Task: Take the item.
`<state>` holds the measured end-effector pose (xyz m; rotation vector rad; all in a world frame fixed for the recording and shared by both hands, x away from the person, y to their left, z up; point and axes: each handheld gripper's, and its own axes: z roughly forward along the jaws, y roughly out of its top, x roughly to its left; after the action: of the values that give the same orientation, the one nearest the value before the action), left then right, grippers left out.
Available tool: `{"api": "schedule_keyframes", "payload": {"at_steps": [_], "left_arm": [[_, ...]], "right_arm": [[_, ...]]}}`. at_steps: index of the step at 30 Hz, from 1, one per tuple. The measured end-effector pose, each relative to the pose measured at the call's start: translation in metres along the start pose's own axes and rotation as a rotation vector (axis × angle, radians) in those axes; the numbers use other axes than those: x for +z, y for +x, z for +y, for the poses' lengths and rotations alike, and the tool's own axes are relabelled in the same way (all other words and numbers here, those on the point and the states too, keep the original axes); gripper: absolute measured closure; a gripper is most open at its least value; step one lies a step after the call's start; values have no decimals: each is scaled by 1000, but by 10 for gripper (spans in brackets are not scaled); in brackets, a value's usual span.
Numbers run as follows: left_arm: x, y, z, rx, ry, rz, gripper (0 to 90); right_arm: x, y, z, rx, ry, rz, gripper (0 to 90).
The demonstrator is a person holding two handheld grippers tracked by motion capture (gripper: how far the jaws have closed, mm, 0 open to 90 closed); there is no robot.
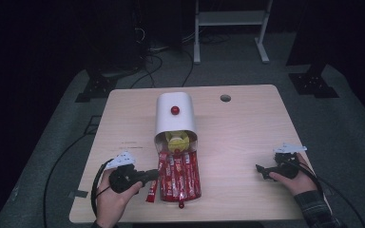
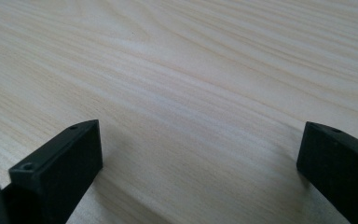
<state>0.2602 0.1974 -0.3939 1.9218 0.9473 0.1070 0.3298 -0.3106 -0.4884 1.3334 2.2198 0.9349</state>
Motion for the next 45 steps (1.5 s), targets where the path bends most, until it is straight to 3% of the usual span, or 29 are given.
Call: {"api": "schedule_keyframes", "payload": {"at_steps": [22, 33, 45], "left_arm": [[-16, 15, -2, -30, -9, 50, 885], [-21, 38, -4, -57, -25, 114, 885], [-5, 65, -9, -93, -1, 167, 884]], "right_arm": [[0, 0, 0, 0, 0, 0, 0], [0, 0, 0, 0, 1, 0, 0], [0, 0, 0, -1, 0, 0, 0]]}}
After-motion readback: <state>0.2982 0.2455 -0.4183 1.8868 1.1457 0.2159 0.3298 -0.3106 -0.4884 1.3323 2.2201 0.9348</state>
